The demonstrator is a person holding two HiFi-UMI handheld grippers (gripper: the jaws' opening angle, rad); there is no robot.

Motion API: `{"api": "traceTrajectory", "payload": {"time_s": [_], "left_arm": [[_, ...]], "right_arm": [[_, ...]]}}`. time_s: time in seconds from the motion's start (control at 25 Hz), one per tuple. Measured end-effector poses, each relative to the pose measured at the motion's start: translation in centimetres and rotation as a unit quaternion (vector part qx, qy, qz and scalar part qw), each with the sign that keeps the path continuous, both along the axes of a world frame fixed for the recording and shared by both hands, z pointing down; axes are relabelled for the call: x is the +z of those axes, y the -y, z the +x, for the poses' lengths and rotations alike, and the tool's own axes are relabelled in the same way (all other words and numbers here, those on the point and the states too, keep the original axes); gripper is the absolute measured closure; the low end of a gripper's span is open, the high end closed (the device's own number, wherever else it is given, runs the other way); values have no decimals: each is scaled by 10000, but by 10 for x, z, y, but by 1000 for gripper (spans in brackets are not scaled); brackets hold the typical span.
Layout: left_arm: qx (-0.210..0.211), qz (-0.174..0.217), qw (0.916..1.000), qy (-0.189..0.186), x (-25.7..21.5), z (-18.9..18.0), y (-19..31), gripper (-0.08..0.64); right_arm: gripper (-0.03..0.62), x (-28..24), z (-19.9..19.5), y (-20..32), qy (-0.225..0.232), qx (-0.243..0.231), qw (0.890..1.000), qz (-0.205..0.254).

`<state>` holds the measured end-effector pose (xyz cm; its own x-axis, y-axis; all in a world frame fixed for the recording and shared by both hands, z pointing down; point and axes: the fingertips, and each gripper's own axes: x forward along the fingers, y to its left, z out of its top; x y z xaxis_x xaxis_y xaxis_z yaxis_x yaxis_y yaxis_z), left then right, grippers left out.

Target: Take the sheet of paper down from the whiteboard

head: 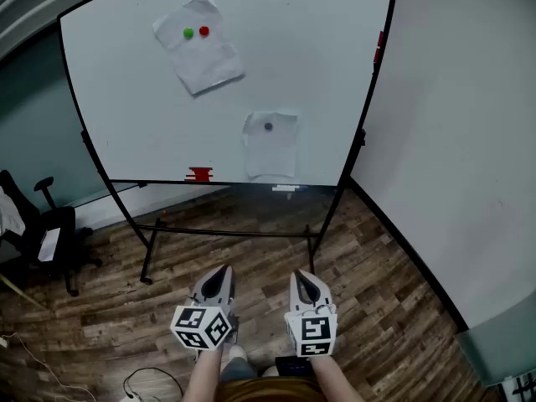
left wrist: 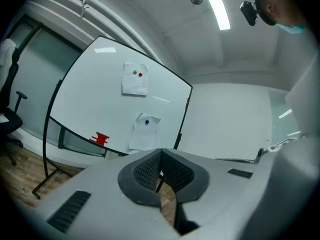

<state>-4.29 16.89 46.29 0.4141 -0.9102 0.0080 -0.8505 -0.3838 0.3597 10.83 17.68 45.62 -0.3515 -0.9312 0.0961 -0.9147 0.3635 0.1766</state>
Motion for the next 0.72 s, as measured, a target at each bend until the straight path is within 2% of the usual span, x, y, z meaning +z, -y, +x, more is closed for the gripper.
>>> {"api": "traceTrajectory", "payload": {"time_s": [0.2, 0.52, 0.6, 0.68, 0.72], "left_arm": [[32, -88, 10000, -32, 3, 4, -10, 535], [11, 0, 10000, 24, -3, 12, -18, 534], [79, -23, 9999, -72, -2, 15, -17, 516], [79, -73, 9999, -89, 0, 17, -14, 436], [71, -91, 9999, -51, 1, 18, -13, 417]], "right_arm": [[581, 2, 3, -9, 18, -17, 10000, -31], [579, 6, 11, -17, 200, -50, 9997, -127], [529, 6, 12, -18, 242, -83, 9996, -114], [453, 8, 12, -17, 301, -157, 9993, -164], [449, 8, 14, -16, 321, -162, 9992, -183]]}}
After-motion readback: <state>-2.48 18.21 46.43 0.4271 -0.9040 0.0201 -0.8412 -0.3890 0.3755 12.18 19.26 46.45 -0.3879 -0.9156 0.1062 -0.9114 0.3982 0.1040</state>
